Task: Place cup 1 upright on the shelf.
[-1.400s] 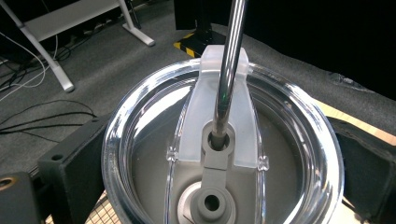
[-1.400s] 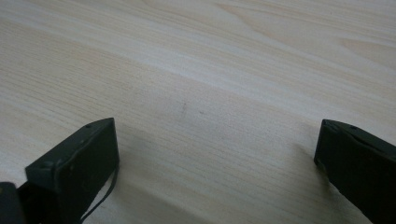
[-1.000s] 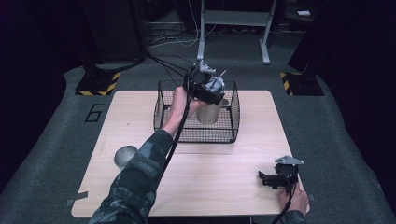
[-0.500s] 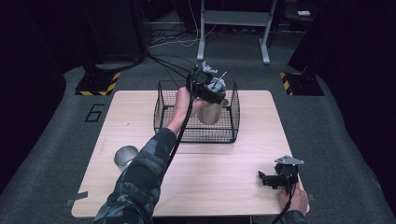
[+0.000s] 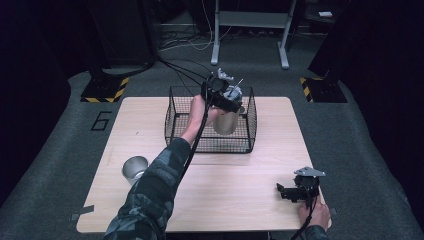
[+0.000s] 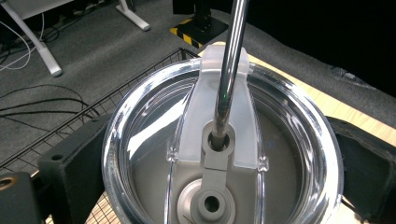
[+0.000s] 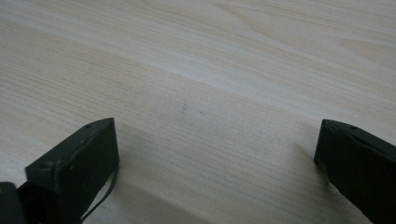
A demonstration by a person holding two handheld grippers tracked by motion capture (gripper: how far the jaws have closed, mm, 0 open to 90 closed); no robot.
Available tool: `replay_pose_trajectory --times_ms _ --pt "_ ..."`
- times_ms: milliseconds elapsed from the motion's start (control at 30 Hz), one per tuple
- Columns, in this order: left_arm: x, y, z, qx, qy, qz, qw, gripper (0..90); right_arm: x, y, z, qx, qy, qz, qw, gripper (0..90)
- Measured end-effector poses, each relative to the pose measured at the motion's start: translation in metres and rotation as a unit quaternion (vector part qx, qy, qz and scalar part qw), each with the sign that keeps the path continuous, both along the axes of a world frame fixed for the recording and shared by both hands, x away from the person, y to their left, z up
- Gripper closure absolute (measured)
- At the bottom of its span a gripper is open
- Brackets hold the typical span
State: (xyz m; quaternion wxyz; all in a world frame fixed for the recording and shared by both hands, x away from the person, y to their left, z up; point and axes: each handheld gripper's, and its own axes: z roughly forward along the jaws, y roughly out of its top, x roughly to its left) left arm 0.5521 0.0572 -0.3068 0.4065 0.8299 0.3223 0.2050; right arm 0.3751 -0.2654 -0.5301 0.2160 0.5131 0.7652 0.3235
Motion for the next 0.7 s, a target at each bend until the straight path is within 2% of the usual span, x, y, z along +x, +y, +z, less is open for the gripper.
replay_pose_trajectory --times_ms 133,267,333,700 --pt "0.002 0.000 -0.005 -0.006 0.000 0.004 1.0000 4.3 0.000 0.000 0.000 0.000 0.000 0.000 1.0000 0.0" --pt "0.005 0.000 -0.011 0.000 0.010 0.004 0.9999 4.3 0.000 0.000 0.000 0.000 0.000 0.000 1.0000 0.0" --pt "0.006 -0.002 -0.015 -0.003 0.007 0.007 1.0000 4.3 0.000 0.000 0.000 0.000 0.000 0.000 1.0000 0.0" --pt "0.012 -0.008 -0.027 0.000 0.019 0.004 0.9998 4.3 0.000 0.000 0.000 0.000 -0.003 -0.002 1.0000 0.0"
